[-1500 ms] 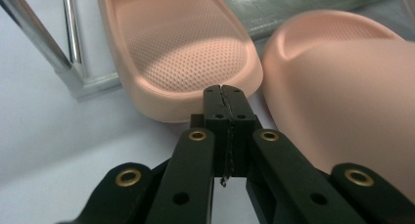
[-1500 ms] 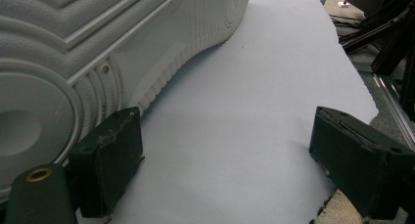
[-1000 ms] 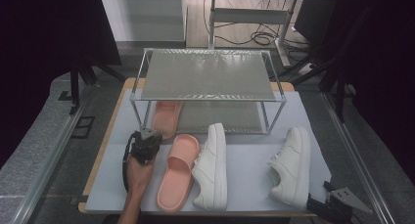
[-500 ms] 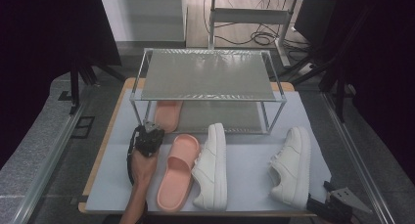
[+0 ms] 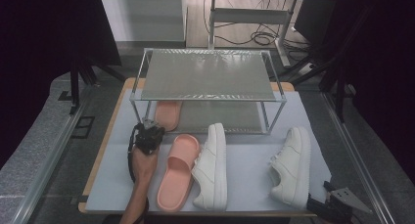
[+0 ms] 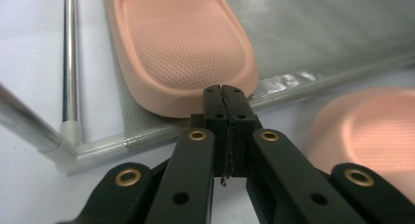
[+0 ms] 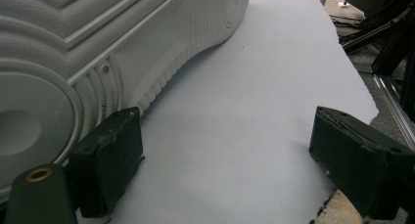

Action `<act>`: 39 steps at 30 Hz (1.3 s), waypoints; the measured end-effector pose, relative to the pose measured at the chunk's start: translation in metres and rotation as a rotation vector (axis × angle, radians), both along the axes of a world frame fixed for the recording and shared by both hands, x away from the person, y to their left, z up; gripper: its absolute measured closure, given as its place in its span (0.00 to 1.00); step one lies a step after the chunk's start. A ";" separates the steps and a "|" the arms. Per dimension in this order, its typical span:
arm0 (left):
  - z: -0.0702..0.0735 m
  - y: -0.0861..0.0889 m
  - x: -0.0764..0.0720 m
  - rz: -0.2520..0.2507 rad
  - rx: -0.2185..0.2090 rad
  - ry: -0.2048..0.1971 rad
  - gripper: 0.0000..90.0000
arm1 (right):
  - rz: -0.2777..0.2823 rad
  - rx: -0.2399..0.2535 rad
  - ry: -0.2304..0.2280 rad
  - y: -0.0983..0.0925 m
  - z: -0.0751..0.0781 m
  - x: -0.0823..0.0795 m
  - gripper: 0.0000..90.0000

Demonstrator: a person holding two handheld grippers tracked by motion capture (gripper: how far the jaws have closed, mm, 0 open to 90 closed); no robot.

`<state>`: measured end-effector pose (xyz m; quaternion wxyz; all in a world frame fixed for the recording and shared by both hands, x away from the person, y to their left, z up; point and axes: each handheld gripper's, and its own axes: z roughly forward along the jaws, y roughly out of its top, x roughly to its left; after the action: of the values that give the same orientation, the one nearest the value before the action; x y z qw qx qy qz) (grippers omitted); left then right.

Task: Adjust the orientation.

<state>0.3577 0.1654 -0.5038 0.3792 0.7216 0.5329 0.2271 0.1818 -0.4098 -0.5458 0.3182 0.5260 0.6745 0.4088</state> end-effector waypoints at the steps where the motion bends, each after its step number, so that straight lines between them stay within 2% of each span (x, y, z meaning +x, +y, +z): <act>1: 0.002 0.000 -0.002 -0.004 -0.009 -0.002 1.00 | 0.000 0.001 -0.001 0.000 0.000 0.000 0.14; 5: 0.008 0.003 -0.013 -0.046 -0.020 -0.009 0.96 | 0.001 0.000 0.001 0.000 0.000 0.000 0.13; 12: 0.014 0.014 -0.034 -0.055 -0.039 -0.008 0.89 | -0.001 0.001 -0.002 0.000 0.000 0.000 0.13; 19: 0.022 0.020 -0.059 -0.077 -0.024 -0.008 0.79 | -0.001 0.001 -0.002 0.000 0.000 0.000 0.13; 23: 0.027 0.023 -0.075 -0.101 -0.033 -0.007 0.72 | -0.001 0.002 -0.003 0.000 0.000 0.000 0.13; 28: 0.030 0.023 -0.092 -0.126 -0.027 -0.010 0.66 | -0.001 0.002 -0.003 0.000 0.000 0.000 0.13; 35: 0.035 0.020 -0.114 -0.167 -0.064 -0.014 0.60 | -0.002 0.002 -0.003 0.000 0.000 0.000 0.13; 39: 0.035 0.012 -0.119 -0.196 -0.070 -0.015 0.58 | -0.002 0.002 -0.004 0.000 0.000 0.000 0.13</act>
<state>0.2385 0.1777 -0.4687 0.4284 0.7548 0.4646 0.1756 0.1819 -0.4095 -0.5462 0.3194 0.5260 0.6731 0.4101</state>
